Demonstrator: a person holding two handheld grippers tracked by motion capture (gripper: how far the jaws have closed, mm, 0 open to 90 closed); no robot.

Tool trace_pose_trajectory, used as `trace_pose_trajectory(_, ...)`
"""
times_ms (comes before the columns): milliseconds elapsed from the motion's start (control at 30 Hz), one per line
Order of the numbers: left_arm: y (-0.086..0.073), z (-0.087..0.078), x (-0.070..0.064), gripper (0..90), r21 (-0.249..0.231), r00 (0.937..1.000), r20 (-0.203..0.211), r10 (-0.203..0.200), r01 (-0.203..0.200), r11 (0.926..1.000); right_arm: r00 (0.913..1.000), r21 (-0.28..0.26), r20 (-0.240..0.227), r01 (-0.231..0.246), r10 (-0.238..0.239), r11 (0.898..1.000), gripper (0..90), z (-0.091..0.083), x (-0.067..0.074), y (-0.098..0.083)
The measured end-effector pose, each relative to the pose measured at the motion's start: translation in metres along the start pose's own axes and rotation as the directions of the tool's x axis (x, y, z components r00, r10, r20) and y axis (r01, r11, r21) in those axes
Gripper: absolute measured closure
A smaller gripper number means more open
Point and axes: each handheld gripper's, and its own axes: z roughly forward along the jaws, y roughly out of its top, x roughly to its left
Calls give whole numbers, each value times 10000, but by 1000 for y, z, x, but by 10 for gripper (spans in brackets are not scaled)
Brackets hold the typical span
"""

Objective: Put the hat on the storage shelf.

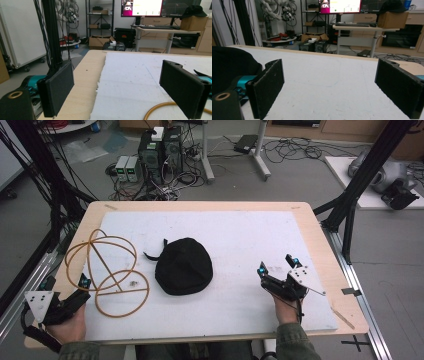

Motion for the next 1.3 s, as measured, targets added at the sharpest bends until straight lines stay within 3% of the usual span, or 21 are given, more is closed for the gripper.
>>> trace_pose_trajectory(300, 0, 0, 0, 126, -8, 10000, 20, 39, -39, 10000, 9972, 83, -754, 9, -3, 10000, 79, 11, 15, 5)
trace_pose_trajectory(633, 0, -1, 2, 126, 27, 10000, 42, -70, 70, 10000, 9852, 242, -1710, -32, 73, 9997, 79, 27, 44, 12)
trace_pose_trajectory(733, 1, -1, 2, 126, -21, 9999, 47, -136, 136, 9999, 9744, 484, -2209, -306, 406, 9984, 79, 37, 56, 14)
trace_pose_trajectory(900, 1, -1, 1, 126, -29, 9999, 82, -117, 117, 9999, 9662, 606, -2544, -274, 420, 9978, 79, 46, 68, 16)
trace_pose_trajectory(1167, 1, -1, 1, 126, -35, 9998, 93, -186, 186, 9998, 9443, 954, -3289, 180, 145, 9953, 79, 62, 99, 17)
trace_pose_trajectory(1300, 1, -1, 2, 126, -35, 9998, 101, -198, 199, 9998, 9398, 1061, -3416, 313, 69, 9939, 79, 66, 106, 15)
